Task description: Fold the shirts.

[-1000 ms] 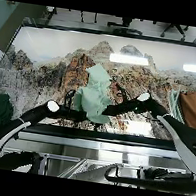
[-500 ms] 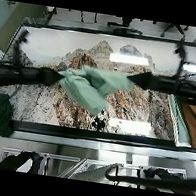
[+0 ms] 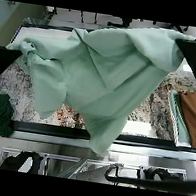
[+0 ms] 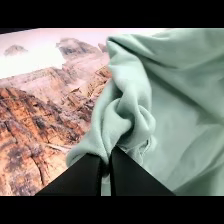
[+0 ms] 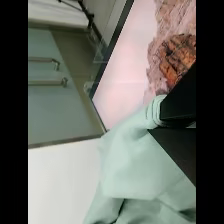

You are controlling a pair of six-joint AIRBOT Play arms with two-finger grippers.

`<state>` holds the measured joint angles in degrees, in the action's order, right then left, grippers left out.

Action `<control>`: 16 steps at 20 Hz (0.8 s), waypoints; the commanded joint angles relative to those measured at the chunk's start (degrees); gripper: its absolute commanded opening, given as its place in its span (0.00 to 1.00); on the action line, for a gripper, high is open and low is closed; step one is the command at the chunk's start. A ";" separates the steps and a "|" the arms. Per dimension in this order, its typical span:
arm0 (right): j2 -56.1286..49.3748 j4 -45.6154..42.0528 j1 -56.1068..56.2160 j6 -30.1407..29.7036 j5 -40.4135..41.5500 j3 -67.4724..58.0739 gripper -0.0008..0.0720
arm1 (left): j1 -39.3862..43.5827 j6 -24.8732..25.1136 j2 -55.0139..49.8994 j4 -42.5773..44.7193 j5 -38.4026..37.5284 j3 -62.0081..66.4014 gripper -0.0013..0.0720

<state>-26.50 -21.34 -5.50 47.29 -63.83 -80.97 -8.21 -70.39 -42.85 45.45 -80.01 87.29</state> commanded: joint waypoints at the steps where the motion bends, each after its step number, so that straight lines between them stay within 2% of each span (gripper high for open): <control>1: -3.72 -7.48 -0.52 3.13 -0.90 1.20 0.04 | -0.33 0.37 -3.26 -0.26 -2.45 -4.63 0.03; 4: -12.31 -6.95 -0.44 3.13 -2.82 7.41 0.04 | 3.28 4.02 -11.96 -0.15 0.22 -13.73 0.03; 6: -19.12 -6.99 -0.46 3.10 -1.79 13.20 0.04 | 7.13 7.30 -20.00 0.04 6.71 -18.27 0.03; 8: -26.71 -7.08 -0.48 3.08 0.66 18.49 0.04 | 10.14 7.48 -28.79 0.02 15.10 -20.52 0.03; 10: -35.28 -7.67 -0.48 2.91 4.17 21.14 0.04 | 11.87 7.43 -37.83 -0.02 19.82 -18.84 0.03; 13: -45.03 -5.35 -0.50 1.97 10.67 20.90 0.04 | 12.35 7.21 -48.37 -0.15 19.63 -9.94 0.06; 14: -47.04 -4.35 -0.59 1.97 12.92 20.33 0.04 | 12.20 6.82 -50.51 -0.09 18.29 -6.40 0.31; 15: -48.54 -4.13 -0.81 1.97 14.10 19.15 0.04 | 11.76 6.01 -52.09 -0.11 16.52 -2.69 0.77; 16: -49.44 -4.33 -1.31 1.99 13.97 17.51 0.09 | 11.15 4.35 -52.83 -0.09 14.88 0.44 0.96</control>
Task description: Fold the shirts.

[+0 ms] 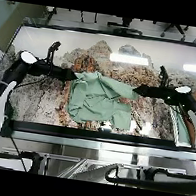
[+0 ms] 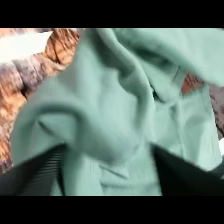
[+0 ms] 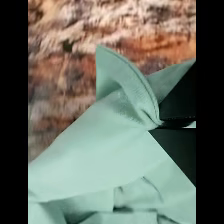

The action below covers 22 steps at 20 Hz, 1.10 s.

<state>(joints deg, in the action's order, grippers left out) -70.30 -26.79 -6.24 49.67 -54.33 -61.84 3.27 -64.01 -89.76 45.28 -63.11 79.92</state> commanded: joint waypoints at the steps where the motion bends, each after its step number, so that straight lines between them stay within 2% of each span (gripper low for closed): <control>1: -5.90 0.83 -1.53 -0.35 3.41 -3.41 0.32 | -1.29 -4.22 -5.97 0.09 -3.76 10.75 0.95; 2: -5.90 0.87 -3.13 -0.33 1.22 -5.53 0.48 | -2.34 -6.36 -5.68 0.02 -6.27 13.27 0.95; 4: -5.84 0.79 -6.73 -0.33 -5.31 -9.51 0.48 | -4.55 -9.90 -4.04 0.07 -12.85 16.24 0.95; 5: -5.77 0.39 -8.26 -0.31 -8.02 -10.54 0.59 | -5.09 -11.02 -2.36 0.13 -15.67 15.08 0.95; 6: -5.77 -0.09 -9.53 -0.33 -10.64 -10.88 0.77 | -5.03 -11.96 -0.22 0.17 -17.75 12.04 0.95; 7: -5.79 -1.42 -10.34 -0.31 -12.92 -10.86 0.82 | -4.79 -12.61 2.12 0.17 -18.86 7.89 0.95; 11: -5.79 -13.29 -9.29 0.09 -15.63 -10.84 0.82 | 0.59 -12.81 13.73 0.00 -17.14 -16.92 0.95; 13: -5.88 -15.78 -7.82 0.02 -15.82 -10.82 0.82 | 5.79 -14.53 20.15 -1.31 -10.60 -31.23 0.95; 14: -6.16 -15.93 -6.82 -0.44 -15.78 -10.82 0.82 | 9.14 -14.53 22.93 -3.76 -4.85 -37.99 0.95; 17: -8.00 -16.11 -3.80 -0.39 -14.25 -10.84 0.82 | 20.63 -14.49 27.28 -16.44 18.53 -53.40 0.95; 20: -10.16 -15.96 -1.60 -0.35 -11.89 -10.86 0.82 | 29.51 -14.51 26.27 -24.76 38.34 -58.49 0.95; 22: -11.10 -14.80 -0.63 -0.35 -11.91 -10.86 0.82 | 32.17 -14.45 23.30 -25.75 45.40 -56.57 0.95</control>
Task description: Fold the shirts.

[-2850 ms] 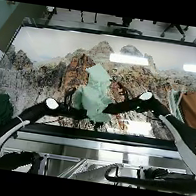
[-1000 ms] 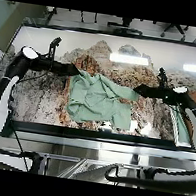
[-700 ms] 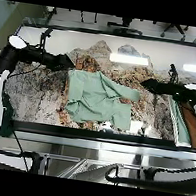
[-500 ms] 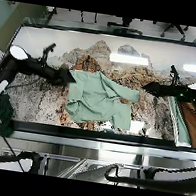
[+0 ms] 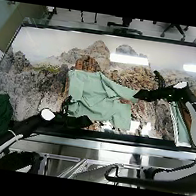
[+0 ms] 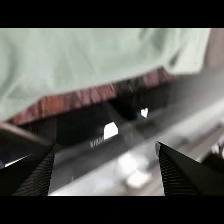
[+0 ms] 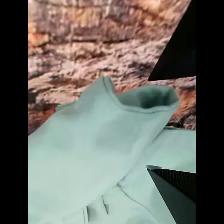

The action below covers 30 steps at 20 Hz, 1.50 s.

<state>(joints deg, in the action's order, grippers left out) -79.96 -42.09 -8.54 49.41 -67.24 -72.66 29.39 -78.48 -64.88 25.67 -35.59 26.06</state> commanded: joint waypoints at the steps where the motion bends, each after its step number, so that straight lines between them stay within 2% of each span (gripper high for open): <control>1: -1.49 0.96 1.86 -0.11 1.01 -0.04 0.80 | 6.73 0.20 -3.98 -6.03 19.61 -0.72 0.95; 2: -1.49 1.60 1.95 -0.11 0.90 -0.07 0.63 | 6.86 1.57 -6.60 -5.16 19.71 1.46 0.95; 3: -1.46 2.16 1.97 -0.15 0.24 -0.20 0.35 | 6.62 2.21 -9.14 -3.23 18.25 3.69 0.95; 4: -1.38 2.21 1.97 -0.13 -0.98 -0.42 0.09 | 5.68 2.16 -11.63 -0.55 15.32 6.19 0.75; 5: -1.22 2.21 1.95 -0.13 -2.19 -0.70 0.04 | 4.04 2.19 -13.66 2.45 11.17 8.50 0.27; 6: -0.76 2.21 1.75 -0.15 -3.28 -0.98 0.04 | 1.49 2.29 -15.19 6.64 6.05 10.97 0.03; 9: 2.25 2.23 -0.22 -0.11 -3.80 -1.01 0.04 | -6.69 2.03 -16.68 12.52 -5.86 16.83 0.03; 12: 5.35 2.23 -2.84 0.28 -4.00 -1.01 0.04 | -13.38 1.97 -13.75 15.82 -11.34 18.93 0.03; 15: 7.37 3.19 -4.20 1.86 -9.42 -0.98 0.04 | -18.47 1.99 -8.33 21.49 -16.74 19.32 0.03; 16: 8.28 6.51 -4.26 1.84 -12.48 -0.98 0.04 | -20.35 2.21 -5.99 21.77 -19.21 19.32 0.03; 18: 12.61 20.09 -4.35 0.52 -17.31 -1.01 0.04 | -23.85 4.90 0.57 19.61 -23.71 20.26 0.03; 21: 23.15 42.66 -6.78 -4.72 -16.87 -3.23 0.04 | -28.44 5.55 12.74 17.68 -30.71 31.04 0.03; 23: 31.06 48.43 -9.99 -6.67 -11.63 -7.02 0.04 | -32.22 5.49 20.24 17.88 -31.01 43.58 0.03; 26: 43.28 48.11 -14.32 -11.32 1.51 -11.54 0.04 | -39.10 5.55 26.21 18.34 -28.50 63.52 0.03; 30: 54.90 44.39 -17.62 -19.32 13.77 -13.27 0.04 | -51.10 5.55 25.35 18.08 -31.30 84.56 0.03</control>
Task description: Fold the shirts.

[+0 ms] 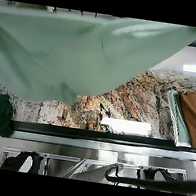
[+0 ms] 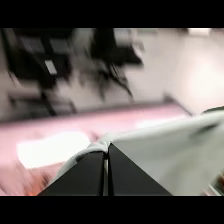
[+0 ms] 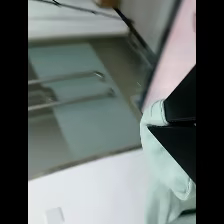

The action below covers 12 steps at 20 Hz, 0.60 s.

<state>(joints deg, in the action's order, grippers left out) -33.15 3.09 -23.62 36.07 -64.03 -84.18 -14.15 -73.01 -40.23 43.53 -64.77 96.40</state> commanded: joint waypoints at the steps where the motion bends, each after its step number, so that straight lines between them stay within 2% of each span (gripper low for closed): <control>1: 9.35 -2.05 -3.50 -6.40 11.93 -1.99 0.04 | -10.36 0.09 -1.01 -0.15 -4.66 18.62 0.03; 3: 9.60 -2.21 -5.77 -7.43 12.13 -2.40 0.04 | -11.50 -0.42 -4.00 -1.20 -6.08 22.12 0.03; 5: 8.15 -1.62 -8.39 -7.39 10.36 -2.40 0.04 | -11.47 0.07 -6.78 -5.92 -6.60 20.48 0.03; 9: -0.33 3.63 -11.17 -7.39 -0.92 -2.36 0.04 | -11.21 3.10 -13.62 -15.34 -10.91 10.97 0.03; 12: -8.92 2.99 -7.15 -7.26 -5.22 -0.07 0.04 | -3.89 7.04 -20.96 -16.09 -9.84 3.67 0.03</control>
<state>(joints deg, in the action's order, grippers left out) -35.51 5.32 -32.88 29.04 -64.14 -85.69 -22.39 -69.69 -55.24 30.79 -74.02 105.78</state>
